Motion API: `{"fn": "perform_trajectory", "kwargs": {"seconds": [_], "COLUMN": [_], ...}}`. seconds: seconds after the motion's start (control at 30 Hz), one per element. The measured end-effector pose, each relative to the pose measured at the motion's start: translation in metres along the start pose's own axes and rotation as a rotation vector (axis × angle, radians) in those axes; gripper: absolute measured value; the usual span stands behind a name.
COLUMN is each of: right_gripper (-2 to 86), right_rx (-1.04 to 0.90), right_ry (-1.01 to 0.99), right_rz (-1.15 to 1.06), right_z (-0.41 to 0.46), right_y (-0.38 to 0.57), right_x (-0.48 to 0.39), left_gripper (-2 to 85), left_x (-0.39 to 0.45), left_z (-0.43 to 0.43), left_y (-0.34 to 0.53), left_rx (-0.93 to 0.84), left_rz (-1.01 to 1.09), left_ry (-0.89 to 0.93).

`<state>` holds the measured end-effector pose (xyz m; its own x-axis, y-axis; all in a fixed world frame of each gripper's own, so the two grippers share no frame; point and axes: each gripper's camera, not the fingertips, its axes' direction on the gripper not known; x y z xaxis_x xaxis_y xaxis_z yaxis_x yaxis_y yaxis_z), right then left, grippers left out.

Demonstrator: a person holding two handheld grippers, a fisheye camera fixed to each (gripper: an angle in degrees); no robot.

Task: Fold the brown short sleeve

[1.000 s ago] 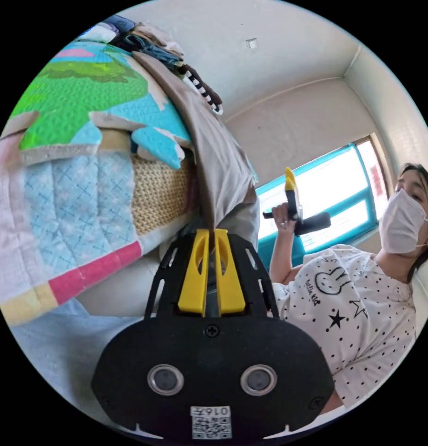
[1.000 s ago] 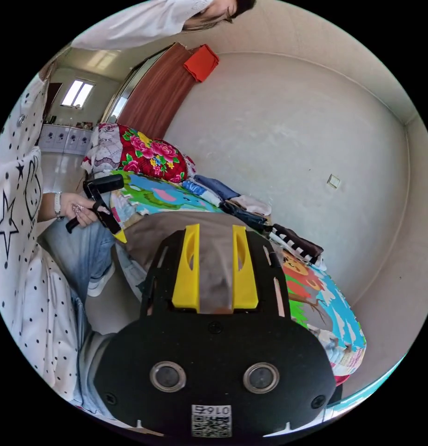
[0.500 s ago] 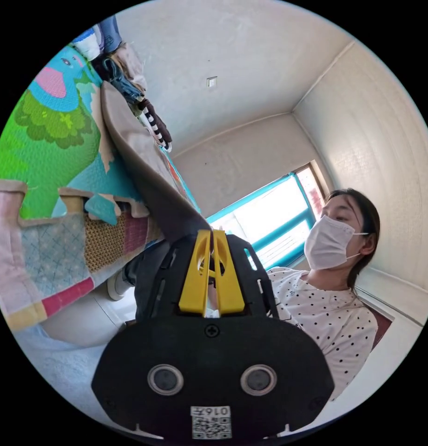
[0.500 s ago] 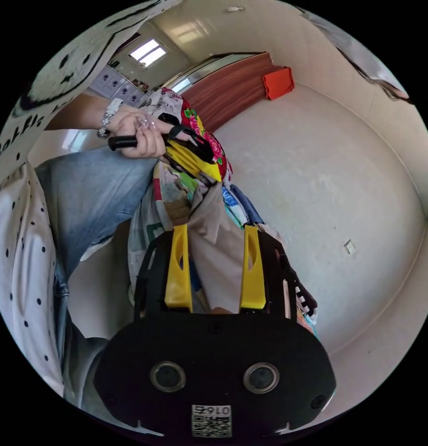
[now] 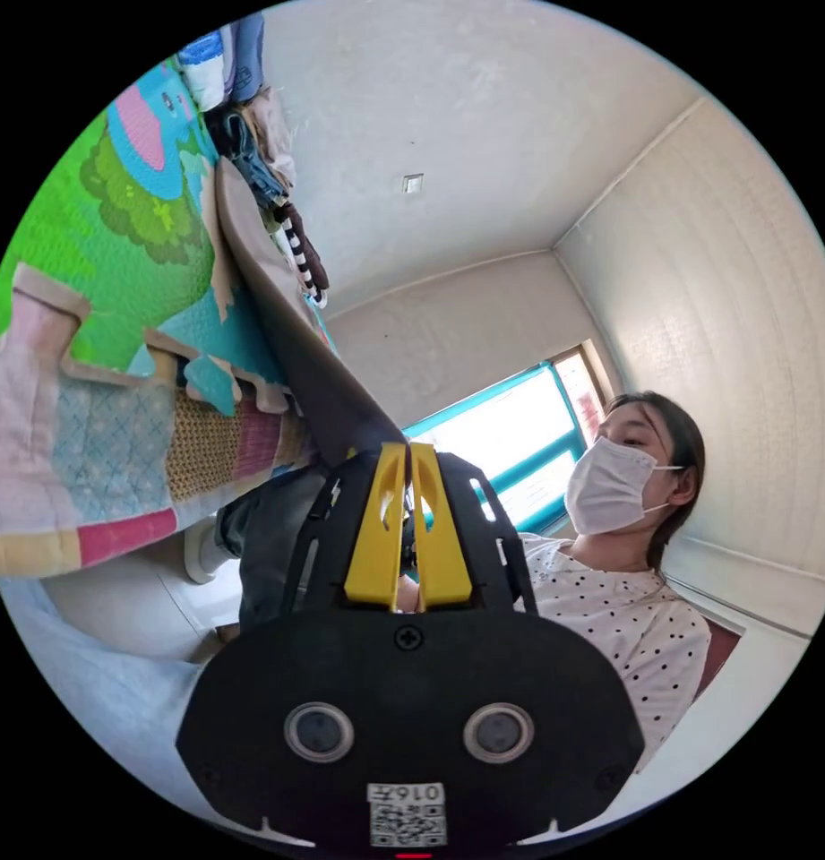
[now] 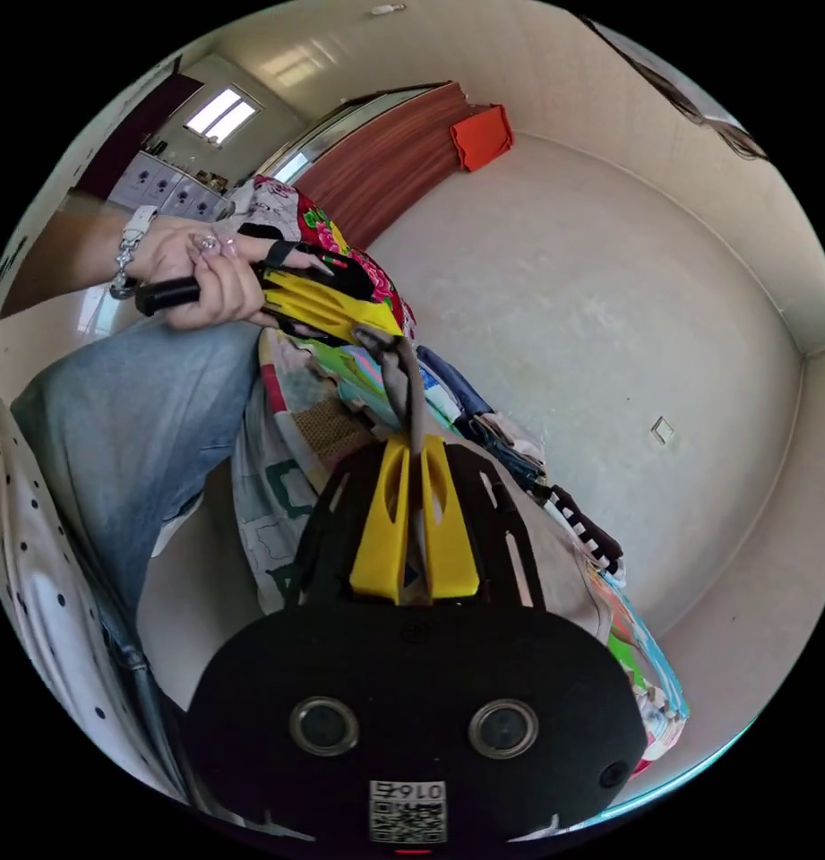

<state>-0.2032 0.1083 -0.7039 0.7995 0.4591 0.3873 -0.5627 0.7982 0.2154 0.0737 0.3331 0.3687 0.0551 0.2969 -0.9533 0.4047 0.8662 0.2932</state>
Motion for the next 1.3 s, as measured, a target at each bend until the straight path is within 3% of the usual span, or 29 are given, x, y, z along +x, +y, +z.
{"fn": "perform_trajectory", "kwargs": {"seconds": [0.13, 0.2, 0.27, 0.33, 0.43, 0.6, 0.8, 0.93, 1.2, 1.3], "right_gripper": [2.2, 3.4, 4.9, 5.8, 7.1, 8.7, 9.8, 10.1, 9.8, 11.0], "right_rx": [-0.095, -0.133, -0.168, -0.208, -0.241, -0.245, -0.254, -0.240, -0.216, -0.245], "right_ry": [-0.139, -0.244, -0.412, -0.522, -0.615, -0.634, -0.585, -0.573, -0.223, 0.042], "right_rz": [0.049, 0.106, 0.205, 0.292, 0.407, 0.435, 0.347, 0.365, 0.396, 0.383], "right_z": [0.013, 0.019, 0.029, 0.041, 0.060, 0.071, 0.074, 0.078, 0.081, 0.087], "right_y": [-0.006, -0.010, -0.015, -0.018, -0.020, -0.028, -0.048, -0.058, -0.069, -0.070], "right_x": [0.033, 0.054, 0.083, 0.104, 0.129, 0.143, 0.135, 0.138, 0.105, 0.090], "left_gripper": [5.1, 7.9, 9.6, 10.8, 13.0, 13.4, 11.2, 3.2, -0.6, -0.7], "left_x": [0.041, 0.073, 0.117, 0.136, 0.146, 0.153, 0.156, 0.156, 0.194, 0.203], "left_z": [0.016, 0.036, 0.084, 0.123, 0.181, 0.248, 0.308, 0.329, 0.345, 0.344], "left_y": [0.032, 0.050, 0.086, 0.116, 0.148, 0.180, 0.184, 0.173, 0.094, 0.060], "left_rx": [-0.044, -0.121, -0.221, -0.214, -0.262, -0.313, -0.251, -0.291, -0.348, -0.330], "left_rz": [0.202, 0.364, 0.648, 0.830, 0.972, 1.110, 1.254, 1.338, 1.171, 1.088], "left_ry": [-0.197, -0.414, -0.813, -1.081, -1.247, -1.348, -1.495, -1.494, -1.340, -1.264]}}
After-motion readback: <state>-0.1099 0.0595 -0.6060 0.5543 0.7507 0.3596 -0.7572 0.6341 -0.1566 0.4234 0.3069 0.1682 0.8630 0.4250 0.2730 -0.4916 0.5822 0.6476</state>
